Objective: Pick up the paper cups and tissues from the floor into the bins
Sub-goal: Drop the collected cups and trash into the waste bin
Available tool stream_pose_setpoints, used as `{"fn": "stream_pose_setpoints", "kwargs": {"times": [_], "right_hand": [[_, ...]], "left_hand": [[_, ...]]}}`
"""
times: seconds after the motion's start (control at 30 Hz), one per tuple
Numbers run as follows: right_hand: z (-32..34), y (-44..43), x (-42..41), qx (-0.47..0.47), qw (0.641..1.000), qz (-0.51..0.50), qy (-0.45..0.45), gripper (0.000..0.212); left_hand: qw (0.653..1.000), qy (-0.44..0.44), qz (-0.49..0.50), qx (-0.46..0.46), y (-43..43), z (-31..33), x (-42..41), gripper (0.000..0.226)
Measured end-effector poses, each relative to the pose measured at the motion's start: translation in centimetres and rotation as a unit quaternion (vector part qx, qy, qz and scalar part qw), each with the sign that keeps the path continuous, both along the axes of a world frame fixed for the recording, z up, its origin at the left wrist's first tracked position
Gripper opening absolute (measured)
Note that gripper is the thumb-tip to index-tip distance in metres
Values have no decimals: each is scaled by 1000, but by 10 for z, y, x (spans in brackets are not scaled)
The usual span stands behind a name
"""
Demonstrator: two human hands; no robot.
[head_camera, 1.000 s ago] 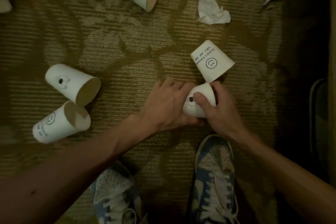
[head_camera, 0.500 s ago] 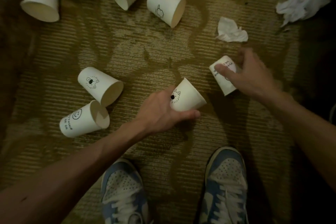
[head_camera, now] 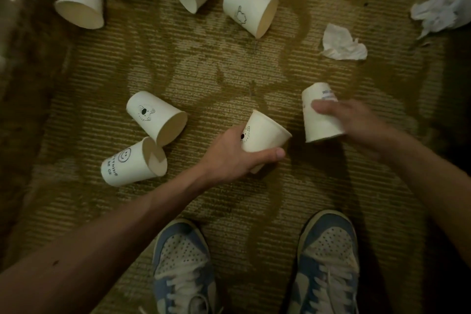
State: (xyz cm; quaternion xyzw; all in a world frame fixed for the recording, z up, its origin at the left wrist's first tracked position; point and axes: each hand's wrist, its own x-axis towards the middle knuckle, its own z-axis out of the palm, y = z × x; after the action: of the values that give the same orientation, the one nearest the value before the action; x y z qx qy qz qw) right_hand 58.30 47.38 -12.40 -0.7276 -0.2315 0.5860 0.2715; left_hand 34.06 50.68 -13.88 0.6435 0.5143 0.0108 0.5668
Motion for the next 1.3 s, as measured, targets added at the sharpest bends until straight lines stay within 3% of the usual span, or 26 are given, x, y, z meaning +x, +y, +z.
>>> {"fn": "stream_pose_setpoints", "kwargs": {"times": [0.1,0.23,0.4,0.57,0.67,0.8,1.07,1.3], "right_hand": [[8,0,-14,3,974,-27,225,59],[14,5,-28,20,948,10,317,56],[10,13,-55,15,940,52,338,62],[11,26,-83,33,931,40,361,51],[14,37,-90,58,934,24,352,63],[16,51,-101,86,952,36,292,48],[14,62,-118,97,965,70,235,51],[8,58,-115,89,967,66,228,50]], "left_hand": [[1000,-11,16,-20,2,1,-6,57],[996,-20,62,-53,6,5,-24,54],[998,4,49,-29,2,17,-39,82],[998,43,43,-28,0,36,-56,63],[989,92,20,112,15,51,-77,56],[942,147,81,292,48,66,-106,48],[948,262,-58,171,74,47,-122,111],[968,204,-30,139,85,27,-121,104]]}}
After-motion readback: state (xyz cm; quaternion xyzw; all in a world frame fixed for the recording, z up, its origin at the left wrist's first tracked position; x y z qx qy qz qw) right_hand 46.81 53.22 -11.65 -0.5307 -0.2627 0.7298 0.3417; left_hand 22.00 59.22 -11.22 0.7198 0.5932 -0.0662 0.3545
